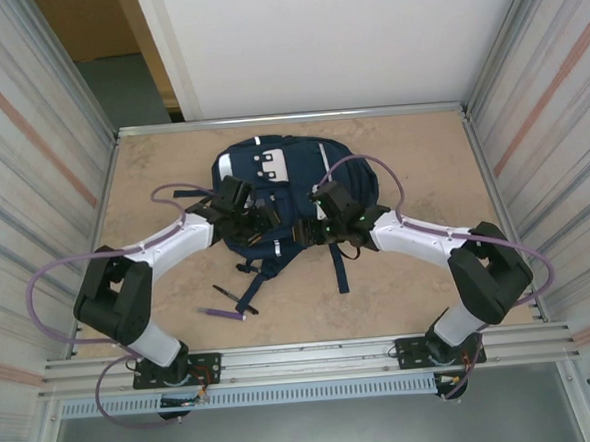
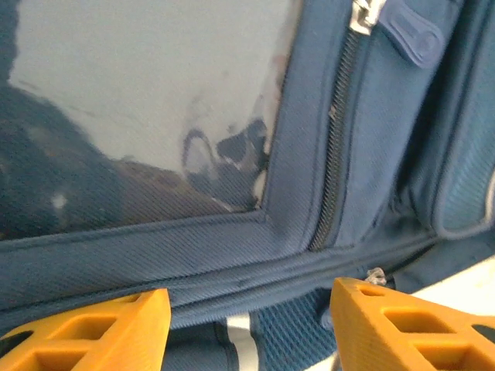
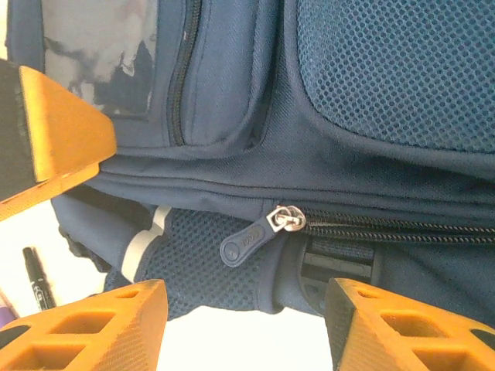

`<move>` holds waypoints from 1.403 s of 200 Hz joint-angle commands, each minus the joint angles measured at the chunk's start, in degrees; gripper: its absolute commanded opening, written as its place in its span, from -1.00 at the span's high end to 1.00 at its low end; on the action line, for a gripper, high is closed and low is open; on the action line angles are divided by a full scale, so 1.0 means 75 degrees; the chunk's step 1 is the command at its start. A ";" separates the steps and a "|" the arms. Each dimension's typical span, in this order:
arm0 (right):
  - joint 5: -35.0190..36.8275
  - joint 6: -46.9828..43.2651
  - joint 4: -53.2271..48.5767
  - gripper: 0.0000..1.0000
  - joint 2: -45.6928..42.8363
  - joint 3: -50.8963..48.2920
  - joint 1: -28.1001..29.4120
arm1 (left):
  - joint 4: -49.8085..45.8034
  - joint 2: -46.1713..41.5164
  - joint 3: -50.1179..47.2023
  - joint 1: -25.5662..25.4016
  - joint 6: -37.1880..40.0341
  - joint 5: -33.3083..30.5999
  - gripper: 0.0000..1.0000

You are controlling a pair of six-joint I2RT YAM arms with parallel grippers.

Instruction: Pack the student bag

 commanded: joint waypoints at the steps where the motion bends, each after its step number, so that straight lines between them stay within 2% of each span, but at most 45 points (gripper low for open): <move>1: -0.0080 0.0138 0.0040 -0.13 0.0209 0.0258 0.0049 | -0.0359 0.0353 0.0392 0.0121 -0.0475 -0.0992 -0.26; 26: 0.0074 0.0422 -0.0072 -0.17 0.0440 0.0401 0.0127 | -0.0904 0.0731 0.0595 0.0189 -0.1361 -0.0844 -0.27; 46: 0.0512 0.0426 -0.0151 -0.18 0.0572 0.0488 0.0344 | -0.1439 0.0541 0.0517 0.0062 -0.1873 -0.1480 -0.29; 52: 0.0520 0.0410 -0.0152 -0.19 0.0617 0.0531 0.0372 | -0.1630 0.0403 0.0428 0.0035 -0.2099 -0.1758 -0.42; 62: 0.0534 0.0380 -0.0210 -0.19 0.0681 0.0613 0.0417 | -0.1820 0.0151 0.0244 0.0035 -0.2407 -0.2086 -0.49; 64: 0.0543 0.0377 -0.0225 -0.19 0.0688 0.0627 0.0432 | -0.1841 0.0094 0.0210 0.0042 -0.2444 -0.2143 -0.56; 68: 0.0589 0.0349 -0.0280 -0.20 0.0694 0.0662 0.0446 | -0.1859 -0.0013 0.0153 0.0046 -0.2514 -0.2237 -0.92; 71: 0.0611 0.0327 -0.0310 -0.20 0.0695 0.0658 0.0459 | -0.1867 -0.0089 0.0090 0.0048 -0.2554 -0.2303 -0.97; 96: 0.0789 0.0060 -0.0345 -0.21 0.0641 0.0701 0.0507 | -0.1658 -0.0461 -0.0230 0.0266 -0.2555 -0.2569 -0.97; 136: 0.0835 -0.0364 -0.0582 -0.21 0.0571 0.0907 0.0502 | -0.1623 -0.0213 -0.0195 0.0576 -0.2750 -0.2196 -0.87; 158: 0.0775 -0.0435 -0.0630 -0.21 0.0600 0.0993 0.0509 | -0.1501 -0.0265 -0.0207 0.0642 -0.2840 -0.2427 -0.75; 174: 0.0911 -0.0370 -0.0610 -0.21 0.0579 0.0966 0.0566 | -0.1105 -0.0043 -0.0158 0.0792 -0.2704 -0.2594 -0.55; 191: 0.1061 -0.0070 -0.0522 -0.21 0.0659 0.0926 0.0634 | -0.0690 0.0684 0.0030 0.1132 -0.2487 -0.1996 -0.33; 202: 0.1091 0.0262 -0.0617 -0.21 0.0724 0.1015 0.0681 | -0.0249 0.1101 0.0040 0.1403 -0.2437 -0.1201 -0.10; 210: 0.1116 0.0582 -0.0684 -0.22 0.0758 0.1079 0.0761 | -0.0018 0.1229 -0.0036 0.1452 -0.2480 -0.0941 0.11; 217: 0.1081 0.0798 -0.0605 -0.23 0.0796 0.1095 0.0873 | 0.0132 0.1194 -0.0085 0.1454 -0.2484 -0.0888 0.41; 235: 0.1437 0.1424 -0.1042 -0.26 0.1049 0.1462 0.1155 | 0.0041 0.0773 -0.0148 0.1353 -0.2393 -0.1137 0.92; 260: 0.2100 0.2087 -0.1946 -0.29 0.1335 0.2101 0.1357 | -0.0104 -0.0022 -0.0296 0.1247 -0.2396 -0.1003 1.00; 280: 0.2368 0.2024 -0.1899 -0.30 0.1447 0.2307 0.1511 | -0.0163 -0.0489 -0.0377 0.1090 -0.2324 -0.0858 1.00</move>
